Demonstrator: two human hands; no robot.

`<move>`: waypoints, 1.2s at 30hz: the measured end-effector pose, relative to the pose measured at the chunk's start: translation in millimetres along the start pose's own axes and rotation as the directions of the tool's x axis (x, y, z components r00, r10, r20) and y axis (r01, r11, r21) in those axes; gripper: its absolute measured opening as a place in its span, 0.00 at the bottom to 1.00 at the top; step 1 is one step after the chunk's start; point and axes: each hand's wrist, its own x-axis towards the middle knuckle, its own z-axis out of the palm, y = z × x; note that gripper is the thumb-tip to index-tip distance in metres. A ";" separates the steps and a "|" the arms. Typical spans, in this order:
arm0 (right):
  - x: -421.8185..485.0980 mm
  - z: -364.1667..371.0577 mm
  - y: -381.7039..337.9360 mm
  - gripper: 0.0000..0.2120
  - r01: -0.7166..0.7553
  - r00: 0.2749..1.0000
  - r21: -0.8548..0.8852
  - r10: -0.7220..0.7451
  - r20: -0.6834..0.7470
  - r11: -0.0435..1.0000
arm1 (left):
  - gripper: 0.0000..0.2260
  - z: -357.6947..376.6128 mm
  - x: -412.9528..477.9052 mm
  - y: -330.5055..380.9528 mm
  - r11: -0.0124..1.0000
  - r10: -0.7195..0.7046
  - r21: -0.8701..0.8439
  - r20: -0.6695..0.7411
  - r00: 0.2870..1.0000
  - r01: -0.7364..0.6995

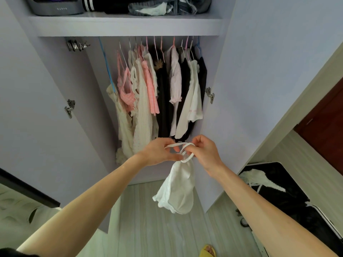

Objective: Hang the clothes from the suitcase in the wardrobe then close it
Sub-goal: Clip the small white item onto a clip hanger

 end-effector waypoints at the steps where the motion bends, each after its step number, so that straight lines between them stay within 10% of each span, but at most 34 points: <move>1: 0.1 -0.1 -0.4 0.09 0.000 1.000 0.001 0.000 0.004 1.000 | 0.11 2.2 0.7 -0.4 0.999 0.008 0.038 -0.008 1.000 -0.008; 6: 2.1 -1.1 -3.1 0.12 -0.023 0.999 0.028 0.022 0.030 0.999 | 0.12 7.8 2.7 -0.6 1.000 -0.001 0.005 -0.084 0.996 0.001; 13: 22.8 0.0 -4.9 0.09 -0.120 0.975 0.036 0.111 0.191 0.992 | 0.06 -12.2 2.9 -0.5 0.829 -0.186 -0.530 0.039 0.982 0.178; 18: 49.9 13.2 -19.1 0.09 -0.090 0.956 0.049 0.072 0.284 0.995 | 0.12 -23.6 14.7 -2.4 0.972 -0.234 -0.066 -0.222 0.946 0.225; 25: 93.1 28.6 -39.5 0.10 0.020 0.906 -0.026 -0.007 0.423 0.999 | 0.11 -52.9 20.7 2.6 0.954 -0.184 0.086 -0.585 0.790 0.286; 32: 133.4 80.1 -85.2 0.10 0.249 0.846 -0.104 -0.164 0.507 0.963 | 0.07 -99.0 11.6 3.0 0.817 -0.129 0.228 -0.823 0.553 0.530; 36: 147.7 123.7 -120.4 0.09 0.354 0.790 -0.122 -0.226 0.570 0.927 | 0.11 -154.0 -0.5 -3.8 0.683 -0.057 0.370 -0.832 0.551 0.630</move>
